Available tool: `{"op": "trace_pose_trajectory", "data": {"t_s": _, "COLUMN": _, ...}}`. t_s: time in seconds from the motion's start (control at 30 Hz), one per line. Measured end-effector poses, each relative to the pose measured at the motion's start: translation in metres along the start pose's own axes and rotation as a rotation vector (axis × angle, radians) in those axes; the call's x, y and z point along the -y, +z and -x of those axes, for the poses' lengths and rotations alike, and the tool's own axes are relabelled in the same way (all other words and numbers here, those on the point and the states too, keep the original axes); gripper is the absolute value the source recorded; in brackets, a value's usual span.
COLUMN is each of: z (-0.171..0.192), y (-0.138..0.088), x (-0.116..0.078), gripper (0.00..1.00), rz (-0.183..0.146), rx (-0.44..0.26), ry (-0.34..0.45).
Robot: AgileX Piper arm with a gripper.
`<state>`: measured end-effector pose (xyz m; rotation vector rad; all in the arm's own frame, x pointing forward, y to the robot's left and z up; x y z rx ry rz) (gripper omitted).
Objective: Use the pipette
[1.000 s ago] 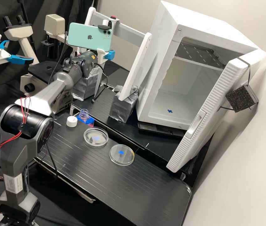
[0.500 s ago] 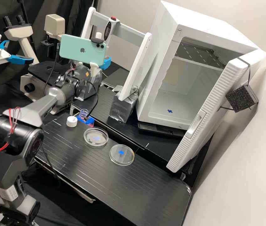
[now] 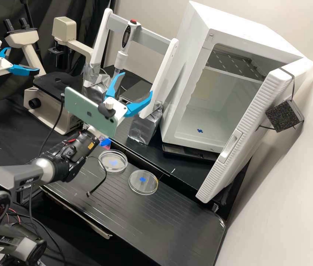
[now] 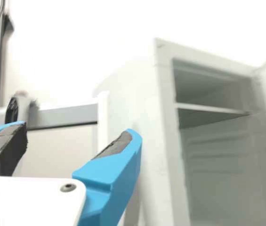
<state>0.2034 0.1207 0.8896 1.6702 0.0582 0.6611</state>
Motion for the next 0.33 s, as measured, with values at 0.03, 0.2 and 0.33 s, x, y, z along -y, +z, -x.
{"op": "trace_pose_trajectory", "data": {"t_s": 0.03, "z": 0.003, "y": 0.003, "x": 0.001, "gripper": 1.0, "rz": -0.004, "rx": -0.002, "ry": -0.008}}
{"op": "trace_pose_trajectory", "data": {"t_s": 0.2, "z": 0.019, "y": 0.009, "x": 0.011, "gripper": 1.0, "rz": 0.013, "rx": -0.013, "ry": -0.077}}
{"op": "trace_pose_trajectory", "data": {"t_s": 0.33, "z": 0.025, "y": 0.016, "x": 0.023, "gripper": 1.0, "rz": 0.028, "rx": 0.012, "ry": -0.133}}
